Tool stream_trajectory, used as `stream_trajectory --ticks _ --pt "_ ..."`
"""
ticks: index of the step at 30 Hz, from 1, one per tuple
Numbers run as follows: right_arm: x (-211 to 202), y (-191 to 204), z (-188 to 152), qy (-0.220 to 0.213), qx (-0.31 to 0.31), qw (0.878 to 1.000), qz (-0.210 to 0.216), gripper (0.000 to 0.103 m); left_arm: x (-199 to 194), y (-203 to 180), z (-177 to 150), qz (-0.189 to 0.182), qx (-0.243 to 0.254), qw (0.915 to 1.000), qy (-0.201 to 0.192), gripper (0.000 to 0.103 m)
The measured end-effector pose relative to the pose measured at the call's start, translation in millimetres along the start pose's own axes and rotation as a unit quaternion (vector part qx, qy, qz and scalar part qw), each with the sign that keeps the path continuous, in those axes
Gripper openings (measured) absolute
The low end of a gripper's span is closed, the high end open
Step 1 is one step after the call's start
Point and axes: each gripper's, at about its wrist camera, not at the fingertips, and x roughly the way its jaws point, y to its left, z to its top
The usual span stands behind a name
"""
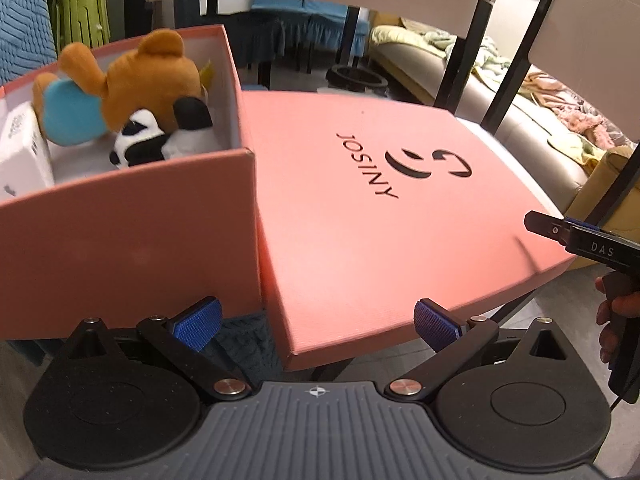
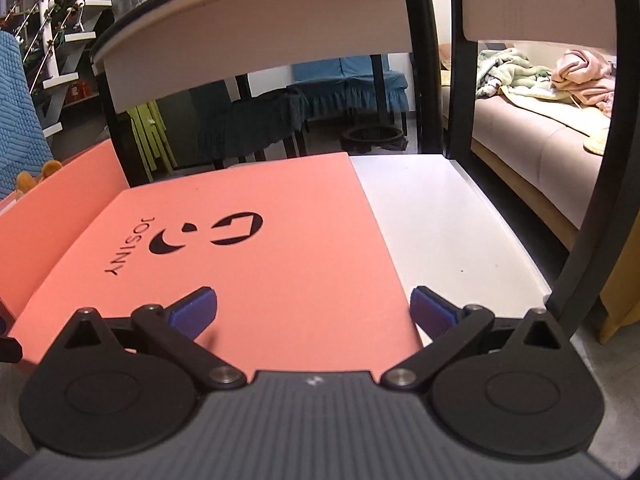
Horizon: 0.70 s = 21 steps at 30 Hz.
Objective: Organize soft objects
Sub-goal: 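Move both grippers toward the pink JOSINY lid lying beside the box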
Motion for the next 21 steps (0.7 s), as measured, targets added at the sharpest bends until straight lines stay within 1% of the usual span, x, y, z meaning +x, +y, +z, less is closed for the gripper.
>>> stream_trajectory --ticks 5,12,16,21 --pt "3.9 -2.3 -2.1 0.003 0.0 1.0 0.005 0.103 8.1 -1.7 2.4 -0.01 -0.009 0.9997 0.02 0.103" --pt "10.8 -9.7 -3.2 0.009 0.006 1.0 0.018 0.103 14.3 -5.7 3.7 -0.026 -0.011 0.9991 0.032 0.103" --pt "14.6 -13.7 -3.8 0.013 0.009 1.0 0.025 0.103 16.0 -9.8 3.2 -0.034 0.001 0.9987 0.037 0.103" --pt "8.9 -13.3 -4.5 0.019 0.01 0.999 0.03 0.103 13.0 -14.6 0.0 -0.029 0.017 0.9986 0.04 0.103"
